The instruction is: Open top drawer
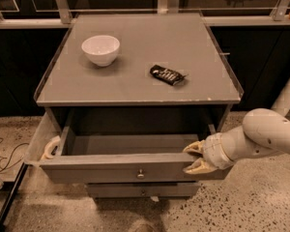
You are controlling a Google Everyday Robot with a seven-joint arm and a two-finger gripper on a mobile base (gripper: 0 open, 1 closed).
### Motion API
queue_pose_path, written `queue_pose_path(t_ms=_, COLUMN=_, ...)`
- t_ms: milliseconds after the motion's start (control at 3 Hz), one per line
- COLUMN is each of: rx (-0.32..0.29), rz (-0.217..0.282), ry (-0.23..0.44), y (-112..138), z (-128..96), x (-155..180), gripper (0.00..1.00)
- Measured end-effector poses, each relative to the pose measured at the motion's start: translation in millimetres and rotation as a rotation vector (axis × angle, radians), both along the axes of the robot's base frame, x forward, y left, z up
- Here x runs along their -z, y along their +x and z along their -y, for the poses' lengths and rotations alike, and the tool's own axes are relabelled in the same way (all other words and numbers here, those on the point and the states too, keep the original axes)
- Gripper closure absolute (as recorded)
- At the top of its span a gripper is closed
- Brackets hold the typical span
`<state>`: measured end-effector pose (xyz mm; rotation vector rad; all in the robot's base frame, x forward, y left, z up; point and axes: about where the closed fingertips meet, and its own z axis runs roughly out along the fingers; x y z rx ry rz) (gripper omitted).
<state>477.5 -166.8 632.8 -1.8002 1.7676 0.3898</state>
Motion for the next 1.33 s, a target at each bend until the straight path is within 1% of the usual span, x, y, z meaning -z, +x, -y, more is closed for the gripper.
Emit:
queue_pose_path(t_ms=333, rx=0.010, rz=-0.001, ry=0.008, y=-9.3, z=0.9, x=1.4, gripper=1.00)
queue_pose_path(t_ms=667, rx=0.010, rz=-0.001, ry=0.008, y=-9.3, z=0.9, x=1.4, gripper=0.81)
queue_pose_path(t_ms=1333, rx=0.005, rz=0.002, ry=0.004, y=-13.6, z=0.6, x=0.5, gripper=0.34)
